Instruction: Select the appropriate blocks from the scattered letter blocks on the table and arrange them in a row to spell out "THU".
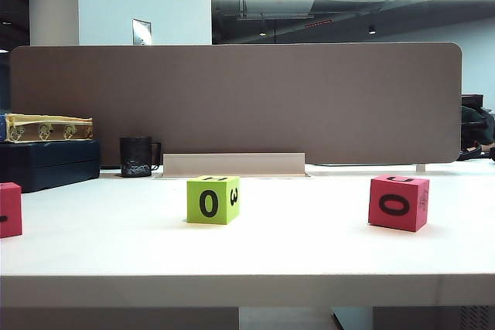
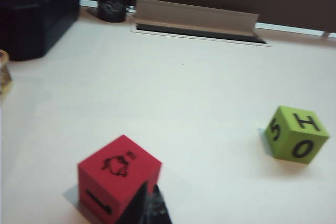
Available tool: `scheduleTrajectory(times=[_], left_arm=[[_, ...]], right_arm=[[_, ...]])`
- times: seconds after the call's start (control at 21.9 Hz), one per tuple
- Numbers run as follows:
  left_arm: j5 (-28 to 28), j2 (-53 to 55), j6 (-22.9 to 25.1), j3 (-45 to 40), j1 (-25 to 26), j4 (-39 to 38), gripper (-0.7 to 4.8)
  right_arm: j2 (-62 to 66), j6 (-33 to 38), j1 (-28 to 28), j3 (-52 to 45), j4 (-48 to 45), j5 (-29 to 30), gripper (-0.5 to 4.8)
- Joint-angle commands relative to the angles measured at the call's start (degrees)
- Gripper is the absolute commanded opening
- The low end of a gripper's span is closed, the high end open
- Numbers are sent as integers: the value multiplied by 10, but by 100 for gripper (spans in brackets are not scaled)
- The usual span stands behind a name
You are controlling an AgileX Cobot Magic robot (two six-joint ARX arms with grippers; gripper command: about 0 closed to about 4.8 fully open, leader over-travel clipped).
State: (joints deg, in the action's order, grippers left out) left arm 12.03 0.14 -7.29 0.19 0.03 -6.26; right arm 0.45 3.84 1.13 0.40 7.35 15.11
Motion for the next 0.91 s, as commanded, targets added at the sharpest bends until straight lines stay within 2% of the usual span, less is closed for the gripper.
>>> scheduleTrajectory(times=[0.05,0.18,0.23,0.5,0.64,0.91], left_arm=[[9,0,-94,2,1,11,-6],[11,0,-152,5,1,12,-5],[13,0,-156,10,1,10,-5],[17,3,-156,60,1,-10,-5],[8,3,-156,107,1,-54,-5],[8,58,-147,175,1,-85,-5]], right_arm=[[-5,90,0,-2,-43,4,-5],[-5,133,0,8,-46,5,-5],[-5,137,0,13,-45,5,-5],[-3,140,0,67,-32,4,-5],[8,140,0,113,-24,5,-5],[165,139,41,240,3,20,-5]])
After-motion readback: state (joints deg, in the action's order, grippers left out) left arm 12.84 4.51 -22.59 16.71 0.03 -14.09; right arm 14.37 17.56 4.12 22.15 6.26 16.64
